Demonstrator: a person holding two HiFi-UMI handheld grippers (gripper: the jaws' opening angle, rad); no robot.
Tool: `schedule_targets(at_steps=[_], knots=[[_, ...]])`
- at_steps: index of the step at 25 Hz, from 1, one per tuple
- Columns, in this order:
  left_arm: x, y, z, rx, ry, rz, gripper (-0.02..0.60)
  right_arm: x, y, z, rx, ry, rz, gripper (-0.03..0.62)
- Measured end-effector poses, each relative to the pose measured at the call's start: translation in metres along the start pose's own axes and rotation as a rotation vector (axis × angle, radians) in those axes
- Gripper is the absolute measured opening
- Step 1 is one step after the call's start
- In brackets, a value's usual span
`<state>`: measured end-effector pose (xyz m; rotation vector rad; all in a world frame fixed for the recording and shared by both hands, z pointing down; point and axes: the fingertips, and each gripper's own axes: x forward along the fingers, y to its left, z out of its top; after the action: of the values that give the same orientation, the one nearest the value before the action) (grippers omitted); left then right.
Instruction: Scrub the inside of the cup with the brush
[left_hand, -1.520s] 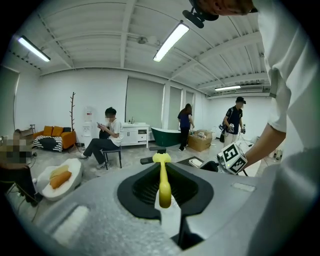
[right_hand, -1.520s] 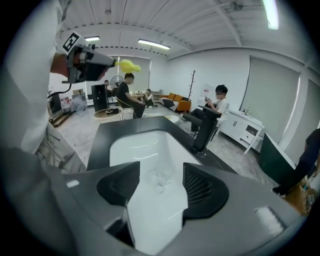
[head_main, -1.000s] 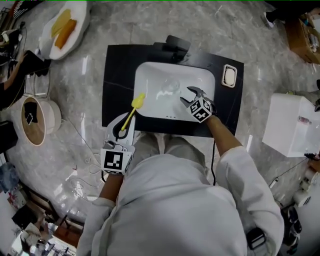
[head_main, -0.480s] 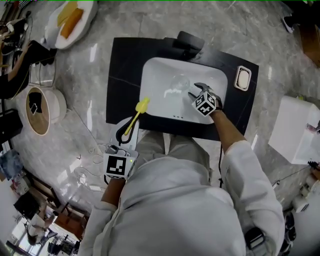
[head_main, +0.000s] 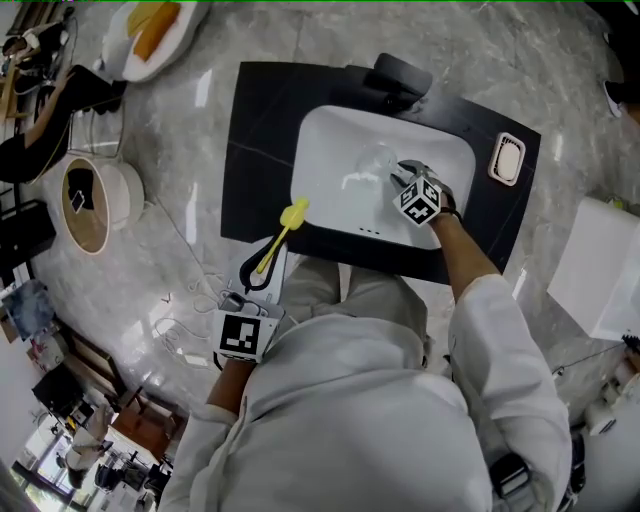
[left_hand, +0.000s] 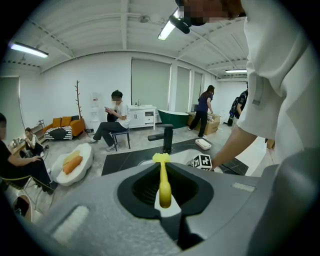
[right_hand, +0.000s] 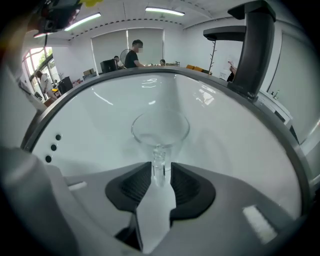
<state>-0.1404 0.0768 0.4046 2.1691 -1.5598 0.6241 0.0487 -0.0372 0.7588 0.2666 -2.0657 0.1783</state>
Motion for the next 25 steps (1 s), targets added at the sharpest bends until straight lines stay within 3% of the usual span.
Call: schedule_targets(at_steps=[7,12,18,25], knots=[[0.006,0.000,-0.008,0.019,0.019,-0.017,0.038,0.005,0.001,0.001,-0.031,-0.005,-0.007,0.043],[0.021,-0.007,-0.007,0.040,0.035,-0.052,0.038,0.005,0.002,0.000,-0.031,-0.019,-0.005,0.035],[0.042,-0.015,-0.005,0.127,0.056,-0.096,0.037,0.006,0.002,0.000,-0.019,-0.031,0.001,0.034],[0.083,-0.026,-0.011,0.288,0.166,-0.191,0.036,0.006,0.003,0.000,-0.024,-0.031,0.006,0.034]])
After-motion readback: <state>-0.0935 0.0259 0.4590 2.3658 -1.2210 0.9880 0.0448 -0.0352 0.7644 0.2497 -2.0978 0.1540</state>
